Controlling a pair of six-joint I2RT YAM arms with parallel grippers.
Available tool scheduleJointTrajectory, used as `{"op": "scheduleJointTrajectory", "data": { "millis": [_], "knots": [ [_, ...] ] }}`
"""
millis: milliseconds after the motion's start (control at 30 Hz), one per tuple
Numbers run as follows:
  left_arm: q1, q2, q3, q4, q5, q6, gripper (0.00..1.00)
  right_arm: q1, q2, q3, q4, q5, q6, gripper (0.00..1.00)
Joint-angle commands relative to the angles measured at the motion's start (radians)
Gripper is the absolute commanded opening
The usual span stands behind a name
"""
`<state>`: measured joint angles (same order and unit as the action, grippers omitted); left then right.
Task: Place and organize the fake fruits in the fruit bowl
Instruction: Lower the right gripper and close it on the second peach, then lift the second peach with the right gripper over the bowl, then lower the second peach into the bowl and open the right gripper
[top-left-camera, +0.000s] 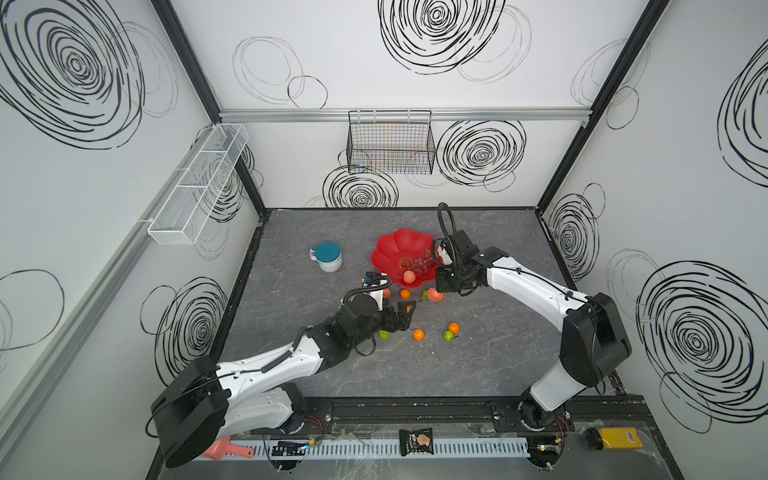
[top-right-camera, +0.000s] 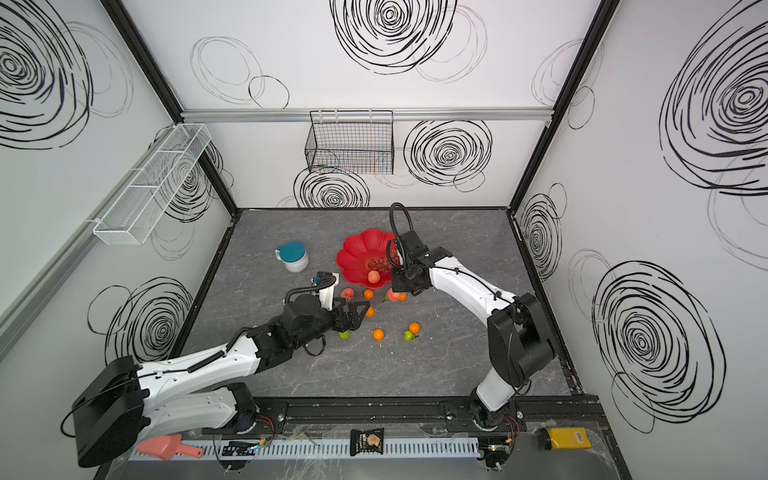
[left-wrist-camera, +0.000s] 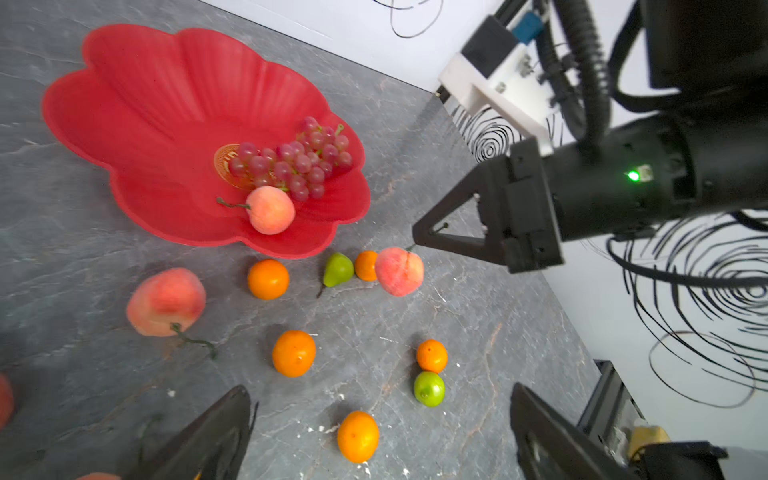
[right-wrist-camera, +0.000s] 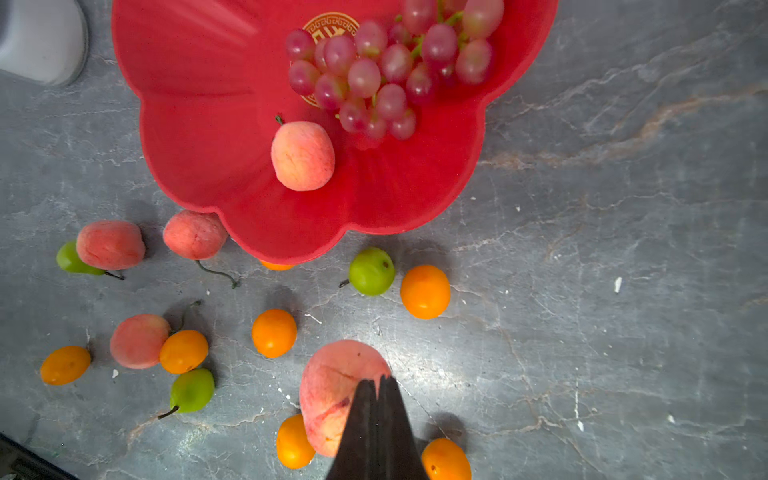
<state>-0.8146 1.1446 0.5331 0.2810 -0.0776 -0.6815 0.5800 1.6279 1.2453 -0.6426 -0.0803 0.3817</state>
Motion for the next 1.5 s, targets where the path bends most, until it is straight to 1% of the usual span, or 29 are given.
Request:
{"op": "scheduleJointTrajectory", "data": {
  "millis": [0, 200, 400, 633, 1000, 1133, 1300, 1467],
  "knots": [
    [0.045, -0.012, 0.008, -0.011, 0.026, 0.026, 0.99, 0.005, 0.014, 0.068, -0.024, 0.010, 0.008, 0.03],
    [0.128, 0.017, 0.022, -0.008, 0.079, 0.036, 0.99, 0.004, 0.115, 0.177, -0.044, 0.024, 0.006, 0.03],
    [0.190, 0.061, 0.040, 0.020, 0.122, 0.034, 1.00, 0.002, 0.226, 0.284, -0.057, 0.039, 0.002, 0.03],
    [0.229, 0.111, 0.060, 0.047, 0.150, 0.034, 0.99, -0.007, 0.338, 0.367, -0.078, 0.064, -0.004, 0.04],
    [0.249, 0.177, 0.058, 0.094, 0.186, 0.032, 0.99, -0.026, 0.409, 0.399, -0.075, 0.082, -0.013, 0.07],
    [0.247, 0.183, 0.048, 0.109, 0.193, 0.025, 1.00, -0.029, 0.403, 0.398, -0.070, 0.082, -0.015, 0.12],
    [0.247, 0.173, 0.043, 0.110, 0.193, 0.023, 1.00, -0.030, 0.388, 0.396, -0.069, 0.085, -0.016, 0.25],
    [0.246, 0.150, 0.041, 0.092, 0.187, 0.022, 1.00, -0.031, 0.358, 0.386, -0.065, 0.086, -0.016, 0.32]
  ]
}}
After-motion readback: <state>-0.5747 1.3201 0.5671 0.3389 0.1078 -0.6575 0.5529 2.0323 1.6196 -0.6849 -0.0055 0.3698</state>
